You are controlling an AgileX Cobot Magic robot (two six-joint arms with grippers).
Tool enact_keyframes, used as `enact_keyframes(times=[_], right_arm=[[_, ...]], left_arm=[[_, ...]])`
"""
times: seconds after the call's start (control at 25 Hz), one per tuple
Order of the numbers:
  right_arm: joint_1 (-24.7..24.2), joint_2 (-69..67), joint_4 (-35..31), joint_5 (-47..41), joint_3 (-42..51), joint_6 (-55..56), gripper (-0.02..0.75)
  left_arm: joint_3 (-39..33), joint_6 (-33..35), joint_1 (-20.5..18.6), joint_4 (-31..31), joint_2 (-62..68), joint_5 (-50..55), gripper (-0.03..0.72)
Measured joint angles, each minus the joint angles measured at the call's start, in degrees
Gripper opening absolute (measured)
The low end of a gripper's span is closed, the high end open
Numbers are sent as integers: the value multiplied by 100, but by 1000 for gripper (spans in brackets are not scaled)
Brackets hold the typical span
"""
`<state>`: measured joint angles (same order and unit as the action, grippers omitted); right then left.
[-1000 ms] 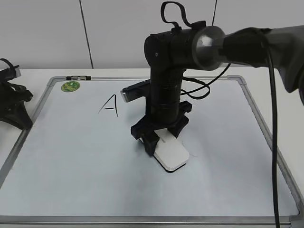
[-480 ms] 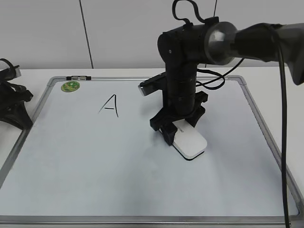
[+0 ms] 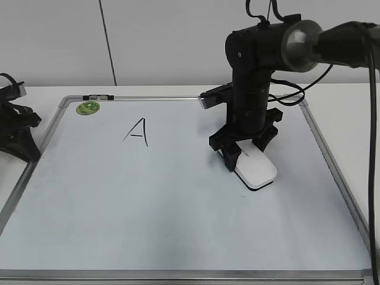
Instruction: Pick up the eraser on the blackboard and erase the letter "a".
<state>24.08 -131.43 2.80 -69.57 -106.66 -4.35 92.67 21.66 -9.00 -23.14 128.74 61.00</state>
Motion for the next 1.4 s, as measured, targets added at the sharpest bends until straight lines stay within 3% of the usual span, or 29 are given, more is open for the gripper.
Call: enact_keyframes(times=[0.36, 0.72, 0.96, 1.24, 1.4], right_arm=[[-23, 893, -106, -29, -699, -79, 529], [-88, 1986, -95, -126, -13, -40, 529], [-655, 2405, -95, -135, 939, 118, 529], [-1689, 2411, -445, 95, 1827, 320, 529], [-2021, 2284, -537, 372, 1912, 329, 529]], left_arm=[[0, 0, 0, 11, 0, 0, 50], [0, 0, 0, 19, 0, 0, 55], [0, 0, 0, 19, 0, 0, 56], [0, 0, 0, 19, 0, 11, 57], [0, 0, 0, 19, 0, 11, 57]])
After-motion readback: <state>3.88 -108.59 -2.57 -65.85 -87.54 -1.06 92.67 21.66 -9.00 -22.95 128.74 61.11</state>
